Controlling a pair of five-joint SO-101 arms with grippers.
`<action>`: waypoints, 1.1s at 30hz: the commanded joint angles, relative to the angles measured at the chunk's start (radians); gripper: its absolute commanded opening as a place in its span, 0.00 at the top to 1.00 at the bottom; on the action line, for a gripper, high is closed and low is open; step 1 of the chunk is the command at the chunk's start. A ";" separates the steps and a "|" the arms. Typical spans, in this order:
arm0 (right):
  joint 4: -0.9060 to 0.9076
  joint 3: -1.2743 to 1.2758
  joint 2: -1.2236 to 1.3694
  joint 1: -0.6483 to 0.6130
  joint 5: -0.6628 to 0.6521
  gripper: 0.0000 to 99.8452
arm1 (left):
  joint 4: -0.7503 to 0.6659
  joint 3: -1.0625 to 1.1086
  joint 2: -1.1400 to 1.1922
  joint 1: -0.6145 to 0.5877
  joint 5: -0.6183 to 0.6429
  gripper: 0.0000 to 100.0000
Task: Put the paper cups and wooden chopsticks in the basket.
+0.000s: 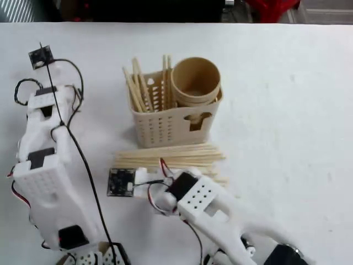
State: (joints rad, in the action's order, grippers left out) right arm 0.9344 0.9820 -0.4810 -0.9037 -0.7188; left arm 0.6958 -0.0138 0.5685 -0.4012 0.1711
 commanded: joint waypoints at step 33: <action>0.053 -0.066 -0.134 -0.005 0.032 0.98 | 0.006 -0.052 -0.010 0.007 -0.008 0.84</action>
State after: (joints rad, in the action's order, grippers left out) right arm 0.9037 0.9835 -0.4473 -0.9022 -0.7188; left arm 0.6958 -0.0138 0.5685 -0.4012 0.1711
